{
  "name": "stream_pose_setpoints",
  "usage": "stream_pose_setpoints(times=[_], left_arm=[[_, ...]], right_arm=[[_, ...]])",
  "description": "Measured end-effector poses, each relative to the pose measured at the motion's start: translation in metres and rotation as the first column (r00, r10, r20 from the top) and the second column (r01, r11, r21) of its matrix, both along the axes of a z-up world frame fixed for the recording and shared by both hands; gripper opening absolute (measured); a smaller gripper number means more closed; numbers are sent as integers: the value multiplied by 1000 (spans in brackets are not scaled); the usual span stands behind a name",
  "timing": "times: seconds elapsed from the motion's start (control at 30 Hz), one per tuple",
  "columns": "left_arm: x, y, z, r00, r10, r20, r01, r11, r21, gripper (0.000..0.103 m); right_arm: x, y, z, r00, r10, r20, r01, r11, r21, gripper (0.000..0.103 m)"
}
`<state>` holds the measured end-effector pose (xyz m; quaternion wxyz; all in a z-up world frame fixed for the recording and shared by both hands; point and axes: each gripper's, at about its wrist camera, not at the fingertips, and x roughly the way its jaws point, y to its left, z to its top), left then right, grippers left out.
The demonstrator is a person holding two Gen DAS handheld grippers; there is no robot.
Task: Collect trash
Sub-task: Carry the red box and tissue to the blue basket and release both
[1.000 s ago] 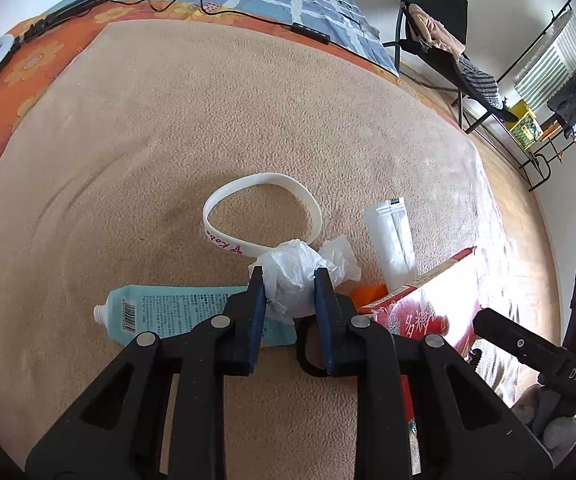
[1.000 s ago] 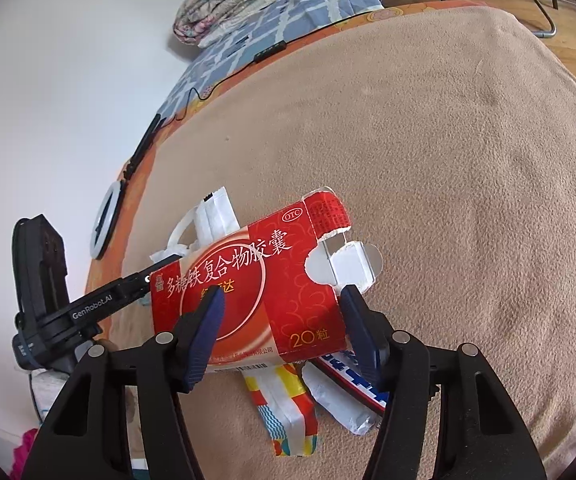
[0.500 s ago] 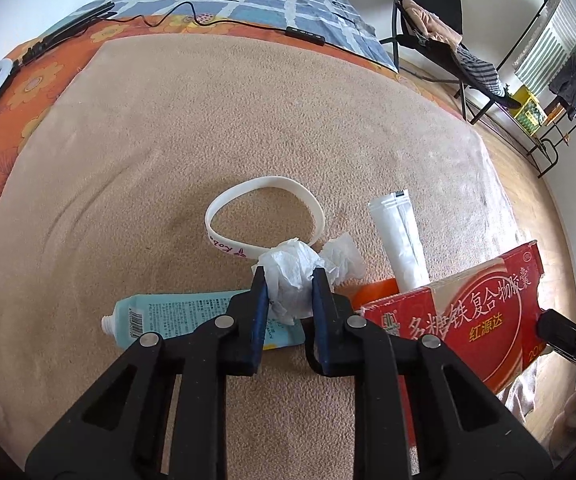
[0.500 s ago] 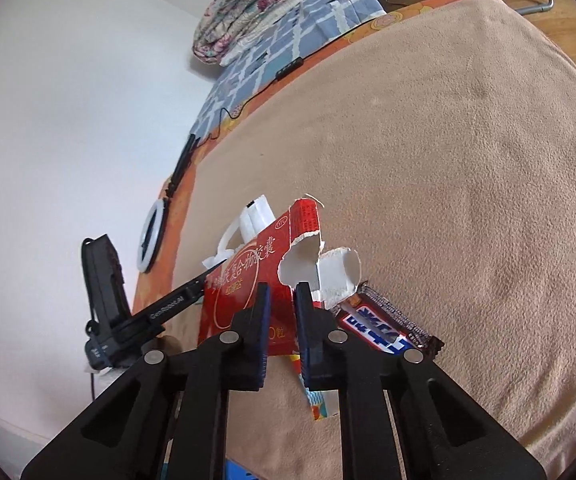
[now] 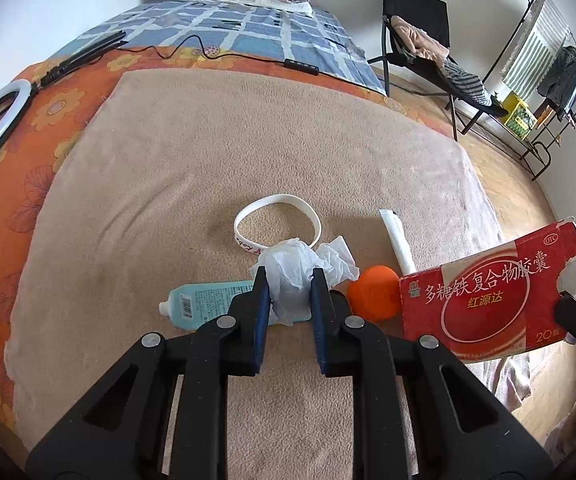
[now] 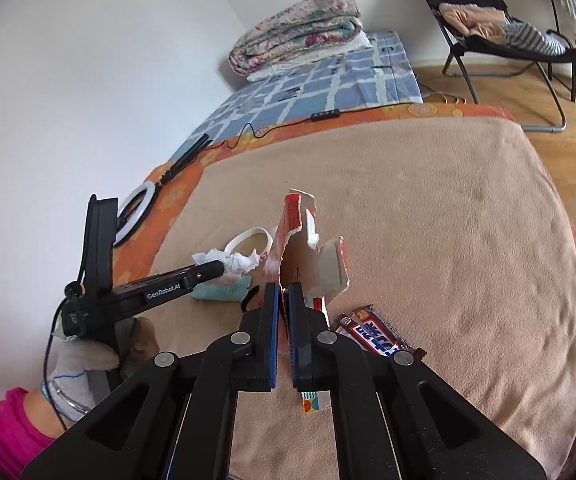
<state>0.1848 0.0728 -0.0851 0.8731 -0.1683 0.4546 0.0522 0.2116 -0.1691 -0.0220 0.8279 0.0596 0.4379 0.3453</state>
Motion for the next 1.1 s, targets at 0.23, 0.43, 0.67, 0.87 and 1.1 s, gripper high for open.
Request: stream_pose_setpoints(times=[0.23,0.43,0.67,0.87,1.1], left_arm=[[-33,3,19,999,-27,30,27,999,21,18],[-69,-4,31,996,-77,39,76,997,28,18],[-119,-19,38,990,-139,39,138,990,28,18],[-161,-32,37,981,-190,29,189,982,28,18],[-204,-43,14,972,-233,-27,234,972,15,18]], right_arm=[[-20,-1,7,998,2,60,1,999,-39,2],[-42,1,18,995,13,100,-9,999,-43,2],[-85,9,26,987,67,144,-59,996,-61,2],[-125,8,27,982,119,145,-112,992,-52,2],[-169,5,16,979,169,113,-163,985,-59,2]])
